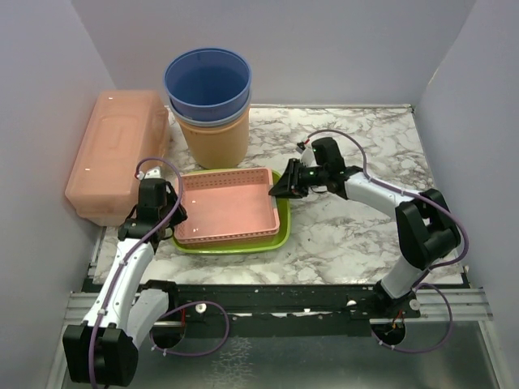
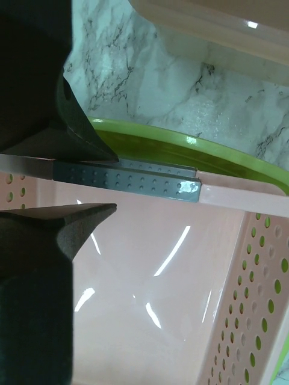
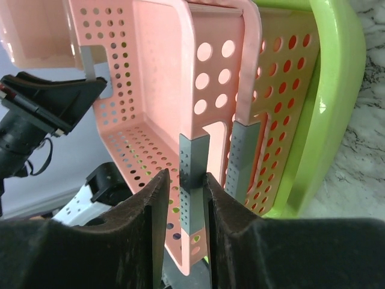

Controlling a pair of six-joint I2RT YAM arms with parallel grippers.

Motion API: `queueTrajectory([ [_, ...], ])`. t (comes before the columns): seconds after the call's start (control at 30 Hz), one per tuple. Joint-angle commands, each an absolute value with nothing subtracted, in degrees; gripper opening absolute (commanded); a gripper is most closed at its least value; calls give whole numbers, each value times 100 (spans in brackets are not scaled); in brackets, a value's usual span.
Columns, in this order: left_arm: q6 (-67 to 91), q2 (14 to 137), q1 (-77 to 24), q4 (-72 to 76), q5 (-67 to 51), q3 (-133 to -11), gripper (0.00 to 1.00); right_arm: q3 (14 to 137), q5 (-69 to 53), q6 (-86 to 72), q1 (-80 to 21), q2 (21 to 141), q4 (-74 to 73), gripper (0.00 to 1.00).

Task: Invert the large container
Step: Pick up the container from the container.

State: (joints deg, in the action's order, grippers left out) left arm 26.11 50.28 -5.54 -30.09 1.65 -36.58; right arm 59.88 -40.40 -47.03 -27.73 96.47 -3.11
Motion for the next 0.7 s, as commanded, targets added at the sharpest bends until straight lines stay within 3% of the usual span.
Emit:
queueTrajectory([
  [0.0,2803,4712,-667,-2504,-562,-3532,32,6244,-4003,-4618,-3313,9564,-311,33],
  [0.23,2789,4787,-671,-2488,-553,-3510,30,5539,-4174,-5547,-3327,9530,1331,33],
  [0.3,2751,4892,-668,-2445,-697,-3524,29,5410,-4146,-5761,-3329,9553,1569,38],
  [0.37,2703,4992,-662,-2379,-896,-3516,28,5357,-4017,-5858,-3330,9554,1544,45],
  [0.67,2724,4862,-667,-2360,-719,-3499,25,5441,-3202,-5783,-3329,9659,827,49],
])
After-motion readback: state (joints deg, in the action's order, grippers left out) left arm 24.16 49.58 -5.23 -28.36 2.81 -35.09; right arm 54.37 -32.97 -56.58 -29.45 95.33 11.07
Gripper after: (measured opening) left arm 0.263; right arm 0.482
